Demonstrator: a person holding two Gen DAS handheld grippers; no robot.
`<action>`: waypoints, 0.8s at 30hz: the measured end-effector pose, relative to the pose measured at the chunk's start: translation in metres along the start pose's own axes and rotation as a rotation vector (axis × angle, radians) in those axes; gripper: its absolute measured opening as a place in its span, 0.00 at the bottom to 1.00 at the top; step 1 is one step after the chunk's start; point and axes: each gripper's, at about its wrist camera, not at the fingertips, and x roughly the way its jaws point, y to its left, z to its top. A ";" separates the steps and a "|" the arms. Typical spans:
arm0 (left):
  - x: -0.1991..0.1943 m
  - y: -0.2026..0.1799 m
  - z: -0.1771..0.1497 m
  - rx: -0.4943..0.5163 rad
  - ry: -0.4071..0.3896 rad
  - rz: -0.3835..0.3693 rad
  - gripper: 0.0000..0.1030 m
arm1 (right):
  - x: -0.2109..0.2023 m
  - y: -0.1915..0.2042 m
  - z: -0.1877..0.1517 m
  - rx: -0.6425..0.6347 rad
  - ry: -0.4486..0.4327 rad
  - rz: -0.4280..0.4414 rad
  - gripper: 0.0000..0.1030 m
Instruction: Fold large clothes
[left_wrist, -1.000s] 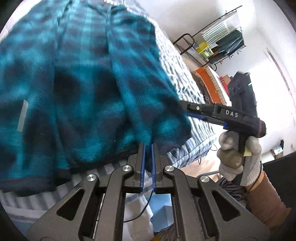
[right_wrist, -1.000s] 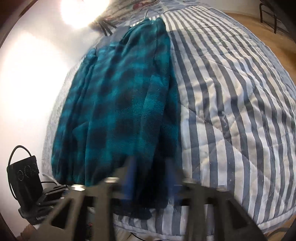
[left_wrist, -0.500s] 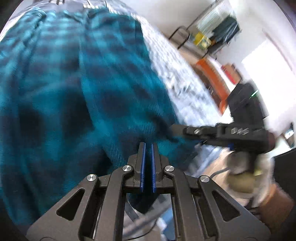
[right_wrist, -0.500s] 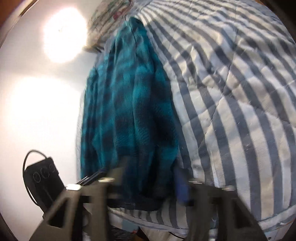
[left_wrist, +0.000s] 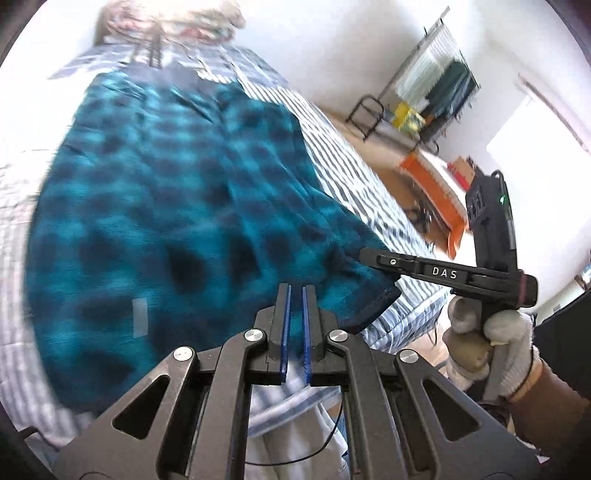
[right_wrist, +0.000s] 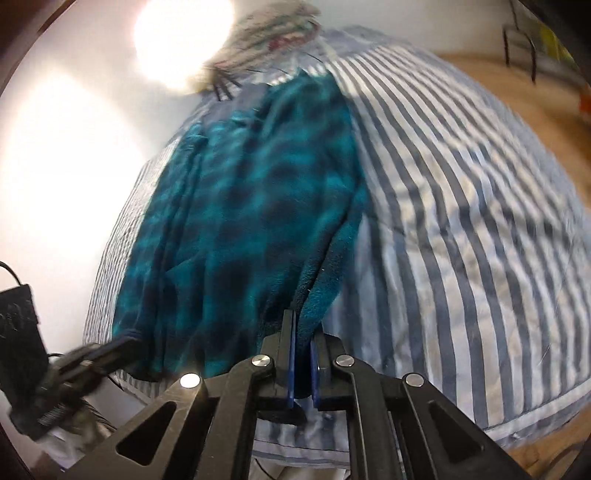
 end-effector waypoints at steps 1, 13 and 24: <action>-0.011 0.007 -0.001 -0.011 -0.017 0.007 0.02 | -0.004 0.005 0.003 -0.022 -0.009 -0.006 0.03; -0.080 0.088 -0.003 -0.204 -0.155 0.070 0.02 | 0.007 0.109 0.022 -0.288 -0.030 -0.003 0.03; -0.085 0.112 -0.011 -0.261 -0.140 0.065 0.02 | 0.086 0.168 -0.003 -0.483 0.151 0.006 0.03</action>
